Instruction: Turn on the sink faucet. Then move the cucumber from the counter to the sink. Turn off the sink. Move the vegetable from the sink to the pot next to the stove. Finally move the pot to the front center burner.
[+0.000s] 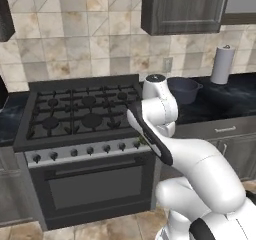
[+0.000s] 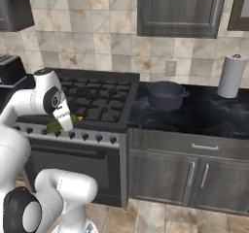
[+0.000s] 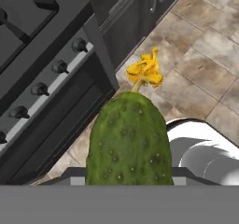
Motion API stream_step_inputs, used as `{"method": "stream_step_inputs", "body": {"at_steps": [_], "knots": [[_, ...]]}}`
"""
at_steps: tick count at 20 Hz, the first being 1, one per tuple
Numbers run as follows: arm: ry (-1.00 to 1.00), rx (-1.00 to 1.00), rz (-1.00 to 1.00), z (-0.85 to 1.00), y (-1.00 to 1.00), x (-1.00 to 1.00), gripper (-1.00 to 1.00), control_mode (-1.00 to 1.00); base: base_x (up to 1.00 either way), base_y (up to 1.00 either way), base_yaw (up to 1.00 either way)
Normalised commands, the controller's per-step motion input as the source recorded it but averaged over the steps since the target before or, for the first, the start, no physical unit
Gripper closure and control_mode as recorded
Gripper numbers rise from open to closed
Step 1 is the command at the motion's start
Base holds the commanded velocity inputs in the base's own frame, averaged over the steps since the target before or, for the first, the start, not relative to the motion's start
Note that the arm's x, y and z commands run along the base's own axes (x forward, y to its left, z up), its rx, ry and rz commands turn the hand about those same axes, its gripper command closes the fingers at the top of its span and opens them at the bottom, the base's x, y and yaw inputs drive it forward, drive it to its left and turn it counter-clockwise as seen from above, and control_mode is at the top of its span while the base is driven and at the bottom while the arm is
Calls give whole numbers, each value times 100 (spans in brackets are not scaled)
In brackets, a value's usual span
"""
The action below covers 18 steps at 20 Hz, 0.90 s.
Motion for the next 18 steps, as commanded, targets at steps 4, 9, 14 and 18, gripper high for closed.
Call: {"method": "stream_step_inputs", "body": {"at_steps": [4,9,14,18], "knots": [[0,0,0,0,0,0,100,100,43,-35,-13],[0,0,0,0,0,0,100,100,45,-27,-11],[0,0,0,0,0,0,100,100,49,-20,-5],[0,0,0,0,0,0,100,100,44,-33,-2]]}}
